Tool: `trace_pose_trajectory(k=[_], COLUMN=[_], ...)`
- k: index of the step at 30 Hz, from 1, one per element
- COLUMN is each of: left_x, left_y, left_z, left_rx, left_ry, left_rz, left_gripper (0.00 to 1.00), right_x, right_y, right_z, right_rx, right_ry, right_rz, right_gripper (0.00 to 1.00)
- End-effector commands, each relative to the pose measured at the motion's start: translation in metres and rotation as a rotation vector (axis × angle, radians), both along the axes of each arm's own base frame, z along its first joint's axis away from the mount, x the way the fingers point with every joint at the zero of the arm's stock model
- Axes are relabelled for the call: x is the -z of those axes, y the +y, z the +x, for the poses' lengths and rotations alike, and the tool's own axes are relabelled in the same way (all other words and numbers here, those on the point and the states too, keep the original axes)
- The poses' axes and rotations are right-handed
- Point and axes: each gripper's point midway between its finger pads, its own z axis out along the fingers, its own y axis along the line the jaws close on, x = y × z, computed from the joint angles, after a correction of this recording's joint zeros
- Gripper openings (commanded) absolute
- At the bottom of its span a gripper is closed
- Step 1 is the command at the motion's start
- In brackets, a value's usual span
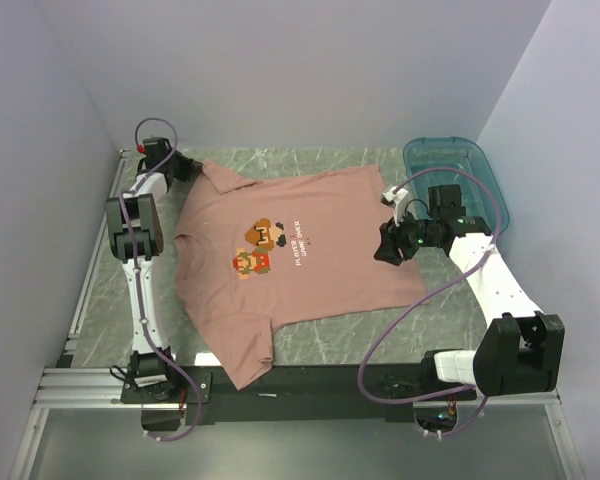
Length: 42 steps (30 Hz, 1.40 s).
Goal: Fold and stack the t-shirts
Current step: Flatten the tshirt out
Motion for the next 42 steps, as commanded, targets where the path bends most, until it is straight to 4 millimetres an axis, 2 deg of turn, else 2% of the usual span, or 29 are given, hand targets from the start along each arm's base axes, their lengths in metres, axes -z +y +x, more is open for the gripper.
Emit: trace_pose_trajectory(k=[1,2,3,4,5,6,7,8,10,12,14,15,16,18,19,21,22,23,24,25,26,28,29,31,32,34,36,40,42], left_x=[-0.083,-0.113,-0.109,-0.116,-0.138,-0.13,-0.147,-0.137,-0.149,-0.137,-0.145,-0.134,-0.143,-0.136,-0.147,-0.142,-0.153,-0.156,-0.15,-0.163,-0.156,-0.169,-0.161,-0.173,-0.168,-0.177,-0.17,-0.161,-0.142], left_y=[0.0,-0.001,-0.003,-0.004,-0.007,-0.008,-0.009,-0.009,-0.012,-0.014,-0.014,-0.015,-0.016,-0.016,-0.014,-0.015,-0.015,-0.014,-0.013,-0.014,-0.014,-0.013,-0.012,-0.012,-0.012,-0.01,-0.013,-0.026,-0.033], left_z=[-0.005,-0.009,-0.017,-0.022,-0.028,-0.037,-0.043,-0.052,-0.063,-0.076,-0.086,-0.094,-0.098,-0.11,-0.114,-0.126,-0.131,-0.136,-0.144,-0.15,-0.159,-0.172,-0.18,-0.193,-0.2,-0.211,-0.222,-0.241,-0.254], left_rx=[0.038,0.042,0.048,0.052,0.062,0.062,0.063,0.064,0.07,0.078,0.079,0.081,0.079,0.075,0.07,0.066,0.062,0.055,0.049,0.045,0.042,0.033,0.027,0.02,0.015,0.007,0.011,0.026,0.038], left_ry=[-0.171,-0.228,-0.213,-0.223,-0.26,-0.237,-0.261,-0.236,-0.249,-0.222,-0.232,-0.207,-0.229,-0.209,-0.23,-0.213,-0.234,-0.241,-0.225,-0.251,-0.231,-0.257,-0.236,-0.259,-0.242,-0.255,-0.234,-0.215,-0.178], left_rz=[0.057,0.071,0.069,0.068,0.072,0.071,0.078,0.079,0.087,0.086,0.095,0.092,0.097,0.095,0.103,0.104,0.108,0.109,0.107,0.113,0.108,0.109,0.099,0.099,0.099,0.098,0.08,-0.009,-0.056], left_gripper=[0.0,0.0,0.0,0.0,0.0,0.0,0.0,0.0,0.0,0.0,0.0,0.0,0.0,0.0,0.0,0.0,0.0,0.0,0.0,0.0,0.0,0.0,0.0,0.0,0.0,0.0,0.0,0.0,0.0], right_x=[-0.011,-0.011,-0.011,-0.011,-0.01,-0.01,-0.01,-0.008,-0.007,-0.005,-0.006,-0.006,-0.008,-0.008,-0.014,-0.018,-0.019,-0.005,-0.018,-0.014,0.007,0.007,0.032,0.033,0.048,0.046,0.044,0.024,0.023], right_y=[0.001,0.001,0.0,0.0,0.0,0.0,0.0,0.0,-0.001,-0.001,-0.001,-0.001,-0.001,-0.002,-0.003,-0.006,-0.008,-0.01,-0.01,-0.009,-0.01,-0.004,-0.006,0.006,0.011,0.027,0.042,0.081,0.091], right_z=[0.002,0.001,0.001,0.001,0.001,0.001,0.001,0.001,0.0,0.0,0.002,0.003,0.006,0.013,0.021,0.041,0.049,0.059,0.076,0.083,0.095,0.121,0.131,0.15,0.153,0.158,0.151,0.116,0.102], right_rx=[-0.003,-0.005,-0.003,-0.005,-0.005,-0.004,-0.003,-0.004,-0.001,-0.002,0.004,0.007,0.015,0.033,0.042,0.057,0.077,0.087,0.093,0.11,0.127,0.151,0.174,0.178,0.172,0.145,0.098,-0.092,-0.139], right_ry=[-0.033,-0.037,-0.034,-0.035,-0.032,-0.031,-0.031,-0.026,-0.021,-0.012,-0.014,-0.014,-0.018,-0.007,-0.02,-0.02,-0.004,0.054,0.033,0.077,0.145,0.156,0.208,0.2,0.234,0.227,0.233,0.213,0.214], right_rz=[0.022,0.021,0.022,0.021,0.021,0.022,0.02,0.02,0.018,0.018,0.02,0.021,0.022,0.018,0.011,-0.008,-0.016,-0.036,-0.037,-0.032,-0.046,-0.051,-0.088,-0.102,-0.108,-0.099,-0.067,-0.014,-0.012], right_gripper=[0.54,0.54,0.54,0.54,0.54,0.54,0.54,0.54,0.54,0.54,0.54,0.54,0.54,0.54,0.54,0.54,0.54,0.54,0.53,0.51,0.5,0.48,0.47,0.46,0.46,0.46,0.45,0.46,0.46])
